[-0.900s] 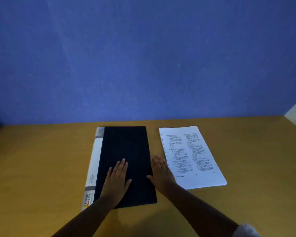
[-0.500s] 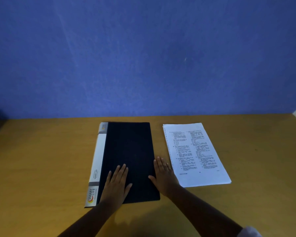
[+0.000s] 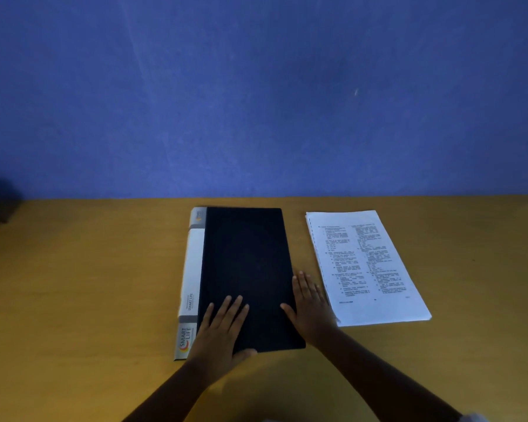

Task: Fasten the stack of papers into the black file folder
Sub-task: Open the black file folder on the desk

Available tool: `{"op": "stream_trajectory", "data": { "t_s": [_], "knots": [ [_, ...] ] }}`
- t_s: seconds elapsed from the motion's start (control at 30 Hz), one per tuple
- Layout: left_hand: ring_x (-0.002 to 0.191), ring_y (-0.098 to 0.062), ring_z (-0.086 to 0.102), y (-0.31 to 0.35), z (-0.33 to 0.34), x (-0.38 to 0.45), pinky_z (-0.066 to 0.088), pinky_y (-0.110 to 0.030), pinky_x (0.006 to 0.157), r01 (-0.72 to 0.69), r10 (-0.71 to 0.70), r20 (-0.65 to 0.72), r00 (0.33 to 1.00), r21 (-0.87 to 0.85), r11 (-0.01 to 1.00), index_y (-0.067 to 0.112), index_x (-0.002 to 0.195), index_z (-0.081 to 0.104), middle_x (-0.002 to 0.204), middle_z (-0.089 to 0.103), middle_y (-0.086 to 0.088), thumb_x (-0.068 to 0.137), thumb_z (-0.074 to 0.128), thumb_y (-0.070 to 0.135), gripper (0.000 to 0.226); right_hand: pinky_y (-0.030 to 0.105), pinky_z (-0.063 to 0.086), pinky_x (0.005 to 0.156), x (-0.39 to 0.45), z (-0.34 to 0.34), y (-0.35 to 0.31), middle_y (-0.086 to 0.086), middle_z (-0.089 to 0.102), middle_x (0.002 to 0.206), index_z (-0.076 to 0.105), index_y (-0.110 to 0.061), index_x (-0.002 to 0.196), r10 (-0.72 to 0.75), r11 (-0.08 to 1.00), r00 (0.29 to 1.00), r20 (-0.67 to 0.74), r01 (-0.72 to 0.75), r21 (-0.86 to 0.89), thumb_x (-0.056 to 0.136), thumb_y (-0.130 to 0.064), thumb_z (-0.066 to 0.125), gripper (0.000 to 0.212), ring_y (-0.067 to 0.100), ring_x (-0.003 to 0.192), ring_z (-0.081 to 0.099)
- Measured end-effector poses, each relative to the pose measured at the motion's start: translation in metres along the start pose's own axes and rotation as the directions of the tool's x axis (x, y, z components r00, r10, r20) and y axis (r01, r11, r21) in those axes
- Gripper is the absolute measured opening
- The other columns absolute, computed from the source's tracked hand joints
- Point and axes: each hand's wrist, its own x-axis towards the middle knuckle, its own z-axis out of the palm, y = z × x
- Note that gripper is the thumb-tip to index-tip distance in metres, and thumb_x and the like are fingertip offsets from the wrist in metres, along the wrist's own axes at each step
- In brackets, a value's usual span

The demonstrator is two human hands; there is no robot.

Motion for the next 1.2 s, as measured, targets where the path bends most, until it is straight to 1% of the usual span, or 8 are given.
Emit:
{"op": "stream_trajectory", "data": {
  "t_s": [0.3,0.4,0.53,0.67,0.77,0.93,1.07,1.2],
  "knots": [
    [0.132,-0.026,0.041,-0.011,0.0,-0.004,-0.005,-0.049,0.107,-0.047,0.052,-0.059,0.997,0.08,0.996,0.02,0.133,0.047,0.141,0.049,-0.002,0.067,0.033,0.081,0.091,0.034,-0.005,0.117,-0.008,0.017,-0.005,0.003,-0.003,0.16,-0.005,-0.017,0.148,0.106,0.992,0.992,-0.064,-0.101,0.08,0.094,-0.056,0.025,0.073,0.016,0.146,-0.008],
    [0.141,-0.033,0.007,-0.012,0.004,-0.004,-0.016,-0.061,0.108,-0.029,0.039,-0.112,0.993,0.092,0.995,0.024,0.144,0.016,0.155,0.015,-0.005,0.074,0.037,0.075,0.089,0.035,-0.007,0.117,-0.009,0.017,-0.007,0.0,-0.001,0.16,-0.002,-0.019,0.149,0.14,0.976,0.988,-0.071,-0.126,0.18,0.094,-0.056,0.024,0.071,0.012,0.145,-0.01],
    [0.126,-0.038,0.044,-0.007,0.007,-0.007,0.024,-0.062,0.106,-0.005,0.016,-0.084,0.996,0.128,0.992,0.023,0.13,0.049,0.137,0.053,-0.007,0.064,0.059,0.073,0.084,0.035,-0.006,0.117,-0.008,0.008,-0.007,-0.002,0.009,0.16,0.01,-0.023,0.148,0.16,0.913,0.985,-0.067,-0.122,0.389,0.098,-0.043,0.028,0.057,0.012,0.147,-0.003],
    [0.135,-0.038,-0.019,-0.013,0.023,0.0,-0.011,-0.062,0.105,-0.083,0.093,-0.085,0.992,0.12,0.989,0.026,0.142,-0.006,0.152,-0.013,-0.007,0.086,0.032,0.064,0.078,0.035,-0.004,0.118,-0.016,-0.001,-0.009,-0.002,0.017,0.158,0.02,-0.024,0.147,0.182,0.851,0.981,-0.07,-0.121,0.512,0.1,-0.036,0.028,0.049,0.012,0.147,0.004],
    [0.131,-0.036,-0.029,-0.014,0.026,0.001,-0.021,-0.057,0.102,-0.093,0.101,-0.084,0.991,0.103,0.99,0.026,0.14,-0.015,0.153,-0.018,-0.006,0.09,0.025,0.06,0.072,0.034,-0.004,0.118,-0.023,0.0,-0.011,-0.001,0.02,0.158,0.023,-0.021,0.146,0.211,0.819,0.975,-0.073,-0.136,0.558,0.101,-0.033,0.028,0.048,0.011,0.146,0.006],
    [0.141,-0.039,-0.004,-0.009,0.007,-0.007,-0.005,-0.058,0.11,-0.067,0.076,-0.075,0.994,0.107,0.992,0.024,0.145,0.005,0.152,-0.007,-0.006,0.092,0.024,0.055,0.064,0.038,0.004,0.12,-0.032,0.002,-0.011,0.002,0.028,0.155,0.032,-0.02,0.144,0.254,0.736,0.96,-0.117,-0.113,0.667,0.101,-0.029,0.028,0.044,0.015,0.145,0.016],
    [0.109,-0.031,0.062,-0.006,-0.007,-0.016,0.053,-0.049,0.083,-0.083,0.098,-0.162,0.982,0.095,0.992,0.022,0.114,0.065,0.117,0.068,-0.002,0.078,0.048,0.058,0.054,0.044,0.019,0.118,-0.03,-0.009,-0.015,0.005,0.04,0.148,0.046,-0.021,0.136,0.352,0.439,0.936,-0.031,-0.136,0.888,0.1,-0.037,0.022,0.046,0.024,0.14,0.029],
    [0.109,-0.029,0.062,-0.005,-0.014,-0.022,0.052,-0.047,0.083,-0.078,0.07,-0.21,0.975,-0.029,0.997,0.015,0.118,0.062,0.118,0.068,-0.003,0.095,0.005,0.047,0.069,0.03,0.045,0.103,-0.019,-0.032,-0.026,0.006,0.053,0.137,0.05,-0.019,0.133,0.301,0.181,0.95,0.079,-0.138,0.974,0.1,-0.044,0.017,0.053,0.018,0.123,0.052]
  ]
}}
